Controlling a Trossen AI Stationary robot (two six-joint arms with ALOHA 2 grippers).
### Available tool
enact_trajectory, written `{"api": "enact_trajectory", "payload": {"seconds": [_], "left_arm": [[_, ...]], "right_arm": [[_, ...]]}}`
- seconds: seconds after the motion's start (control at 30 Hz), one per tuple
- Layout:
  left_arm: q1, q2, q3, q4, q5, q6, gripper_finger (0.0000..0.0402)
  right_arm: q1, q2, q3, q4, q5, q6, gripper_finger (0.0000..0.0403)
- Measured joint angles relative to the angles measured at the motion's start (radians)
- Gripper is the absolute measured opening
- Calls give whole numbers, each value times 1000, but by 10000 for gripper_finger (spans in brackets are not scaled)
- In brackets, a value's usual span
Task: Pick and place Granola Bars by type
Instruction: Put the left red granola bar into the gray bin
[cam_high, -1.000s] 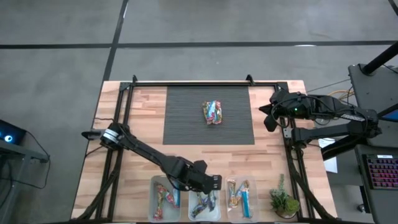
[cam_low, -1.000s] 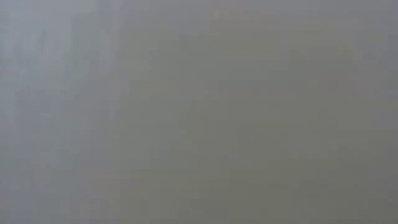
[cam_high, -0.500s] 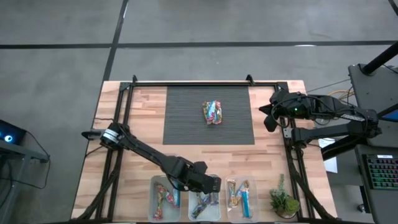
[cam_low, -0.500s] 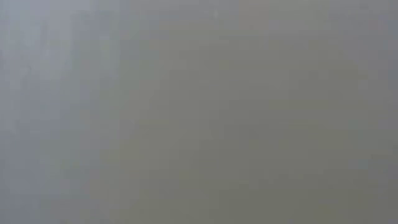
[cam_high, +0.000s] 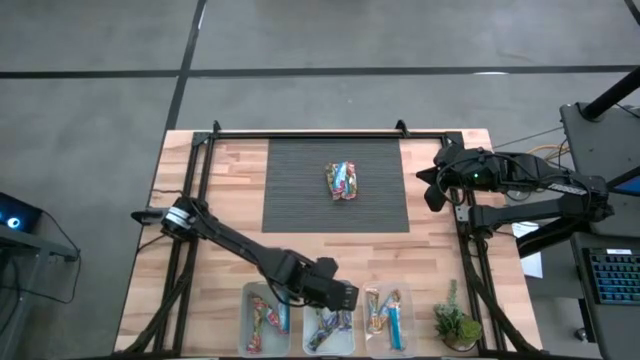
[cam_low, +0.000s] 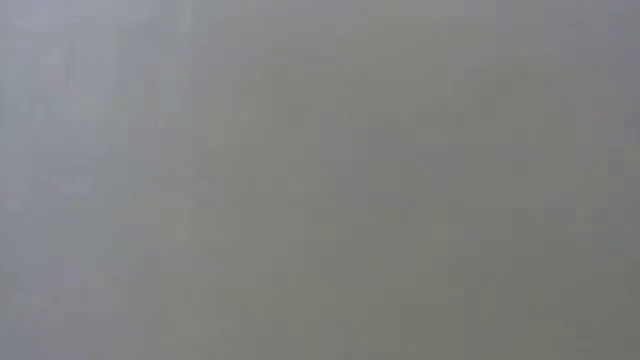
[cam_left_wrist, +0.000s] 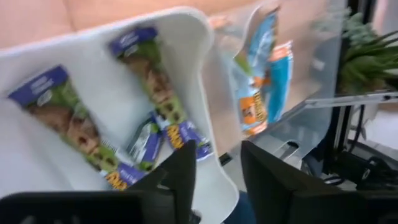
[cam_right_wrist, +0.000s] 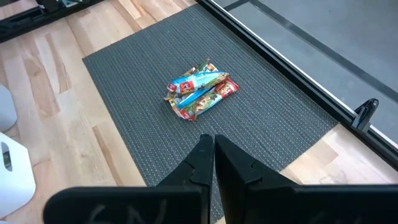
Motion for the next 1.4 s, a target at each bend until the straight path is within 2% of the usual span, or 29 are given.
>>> {"api": "enact_trajectory", "payload": {"seconds": [0.23, 0.37, 0.47, 0.67, 0.73, 0.87, 0.93, 1.03, 1.2, 1.4], "left_arm": [[27, 0, 42, -1, -60, 81, 16], [49, -6, 91, -1, -107, 192, 2], [68, -32, 142, -1, -220, 346, 0], [98, -115, 272, -11, -538, 824, 0], [113, -146, 305, -43, -608, 908, 0], [134, -219, 313, -111, -704, 1115, 0], [152, -267, 289, -155, -712, 1175, 0], [187, -343, 229, -180, -709, 1228, 0], [241, -485, 51, -174, -613, 1290, 0], [280, -676, -200, -28, -516, 1388, 0]], "right_arm": [[0, 0, 0, 0, 1, -11, 9], [0, 0, 0, 1, 1, -9, 9], [0, 0, 0, 1, 1, -9, 9], [0, 2, 0, 15, -29, -9, 9], [0, 6, 0, 45, -59, -9, 9], [0, 27, 0, 130, -185, -17, 9], [0, 48, 0, 182, -230, -15, 9], [0, 82, 0, 266, -243, 14, 9], [-2, 146, 0, 407, -246, 55, 9], [-3, 217, 0, 498, -246, 113, 9]]}}
